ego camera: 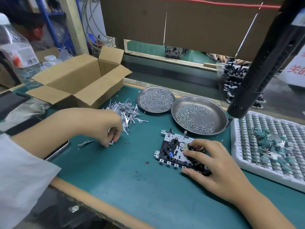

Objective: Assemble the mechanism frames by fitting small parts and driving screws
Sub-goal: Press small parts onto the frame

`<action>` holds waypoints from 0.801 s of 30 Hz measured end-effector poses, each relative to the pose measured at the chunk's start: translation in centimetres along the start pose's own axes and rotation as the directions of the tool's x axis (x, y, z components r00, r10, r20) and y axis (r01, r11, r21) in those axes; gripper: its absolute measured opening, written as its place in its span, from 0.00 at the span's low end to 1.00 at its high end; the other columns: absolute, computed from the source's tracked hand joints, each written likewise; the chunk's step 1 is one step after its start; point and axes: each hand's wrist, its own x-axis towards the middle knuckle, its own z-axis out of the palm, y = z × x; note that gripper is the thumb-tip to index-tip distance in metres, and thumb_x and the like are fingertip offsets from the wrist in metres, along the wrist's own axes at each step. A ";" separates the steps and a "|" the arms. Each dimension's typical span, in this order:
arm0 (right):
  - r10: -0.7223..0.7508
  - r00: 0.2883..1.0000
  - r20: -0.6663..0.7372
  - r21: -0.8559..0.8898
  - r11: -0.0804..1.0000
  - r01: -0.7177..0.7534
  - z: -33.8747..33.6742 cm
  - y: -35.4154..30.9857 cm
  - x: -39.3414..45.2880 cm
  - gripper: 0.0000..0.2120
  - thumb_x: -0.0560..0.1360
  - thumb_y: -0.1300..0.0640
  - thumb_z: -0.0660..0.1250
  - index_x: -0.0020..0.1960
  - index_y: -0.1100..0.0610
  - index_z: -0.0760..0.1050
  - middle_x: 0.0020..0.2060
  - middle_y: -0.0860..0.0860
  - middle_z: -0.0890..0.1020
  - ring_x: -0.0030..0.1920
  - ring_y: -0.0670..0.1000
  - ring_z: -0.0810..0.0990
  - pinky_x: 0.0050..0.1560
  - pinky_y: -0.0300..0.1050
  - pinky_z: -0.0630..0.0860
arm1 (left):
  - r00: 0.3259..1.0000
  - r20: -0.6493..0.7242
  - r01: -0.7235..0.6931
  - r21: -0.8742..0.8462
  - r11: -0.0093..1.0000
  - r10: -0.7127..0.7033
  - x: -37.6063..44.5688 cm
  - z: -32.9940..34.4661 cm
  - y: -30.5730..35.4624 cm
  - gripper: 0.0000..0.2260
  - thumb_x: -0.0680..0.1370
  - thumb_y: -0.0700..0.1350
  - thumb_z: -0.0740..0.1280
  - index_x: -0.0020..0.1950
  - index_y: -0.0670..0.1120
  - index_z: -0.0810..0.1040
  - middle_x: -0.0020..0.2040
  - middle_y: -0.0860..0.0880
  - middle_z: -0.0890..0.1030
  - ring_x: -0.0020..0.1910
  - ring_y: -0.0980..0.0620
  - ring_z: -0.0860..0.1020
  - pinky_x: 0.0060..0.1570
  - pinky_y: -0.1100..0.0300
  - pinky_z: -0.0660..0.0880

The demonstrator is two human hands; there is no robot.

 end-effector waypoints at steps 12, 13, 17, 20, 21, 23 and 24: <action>-0.010 1.000 -0.010 0.013 1.000 0.010 -0.2 -0.2 0.2 0.22 0.74 0.39 0.63 0.56 0.54 0.81 0.54 0.51 0.78 0.52 0.48 0.73 0.57 0.43 0.68 | 0.853 -0.481 -0.296 -0.130 0.946 0.201 1.8 -0.2 4.3 0.09 0.74 0.40 0.68 0.53 0.48 0.81 0.39 0.59 0.78 0.39 0.64 0.76 0.39 0.76 0.68; -0.005 1.000 -0.012 0.021 1.000 0.006 -0.3 -0.2 0.2 0.22 0.74 0.39 0.63 0.57 0.54 0.81 0.54 0.51 0.78 0.53 0.48 0.73 0.57 0.43 0.68 | 0.818 -0.526 -0.357 -0.145 0.923 0.234 1.8 -0.1 5.0 0.08 0.74 0.39 0.69 0.52 0.47 0.82 0.39 0.58 0.78 0.40 0.63 0.76 0.39 0.76 0.67; 0.118 0.986 -0.114 0.174 0.980 -0.097 -0.6 -0.7 0.2 0.20 0.77 0.42 0.61 0.60 0.54 0.78 0.55 0.47 0.77 0.56 0.49 0.75 0.60 0.42 0.68 | 0.687 -0.656 -0.619 -0.303 0.725 0.312 2.5 1.1 8.8 0.08 0.74 0.38 0.70 0.51 0.48 0.81 0.43 0.55 0.77 0.44 0.60 0.78 0.41 0.72 0.72; 0.289 0.938 -0.190 0.410 0.892 -0.192 -0.8 -1.3 0.6 0.15 0.78 0.47 0.61 0.63 0.47 0.73 0.57 0.40 0.77 0.60 0.45 0.75 0.61 0.37 0.68 | 0.608 -0.713 -0.752 -0.376 0.541 0.350 3.6 2.2 11.0 0.07 0.75 0.37 0.70 0.51 0.47 0.80 0.46 0.51 0.78 0.45 0.57 0.78 0.42 0.63 0.78; 0.321 0.929 -0.186 0.469 0.860 -0.203 -0.8 -1.4 0.7 0.13 0.78 0.48 0.62 0.62 0.45 0.73 0.56 0.39 0.78 0.60 0.45 0.76 0.61 0.37 0.69 | 0.572 -0.733 -0.783 -0.354 0.511 0.368 4.0 2.6 11.5 0.06 0.75 0.37 0.70 0.51 0.45 0.81 0.46 0.49 0.79 0.44 0.56 0.78 0.44 0.61 0.78; 0.342 0.924 -0.173 0.539 0.818 -0.201 -0.6 -1.6 1.0 0.10 0.77 0.53 0.65 0.58 0.45 0.76 0.51 0.42 0.81 0.56 0.48 0.78 0.57 0.41 0.72 | 0.494 -0.779 -0.823 -0.276 0.497 0.385 4.7 3.3 12.0 0.05 0.75 0.37 0.70 0.50 0.42 0.81 0.45 0.48 0.80 0.44 0.55 0.78 0.46 0.61 0.76; 0.354 0.920 -0.166 0.564 0.799 -0.206 -0.5 -1.6 1.0 0.10 0.76 0.56 0.66 0.55 0.47 0.78 0.48 0.44 0.82 0.53 0.49 0.79 0.55 0.43 0.73 | 0.462 -0.801 -0.831 -0.241 0.501 0.380 5.0 3.6 12.1 0.06 0.74 0.37 0.71 0.50 0.41 0.81 0.45 0.47 0.81 0.44 0.55 0.78 0.48 0.62 0.75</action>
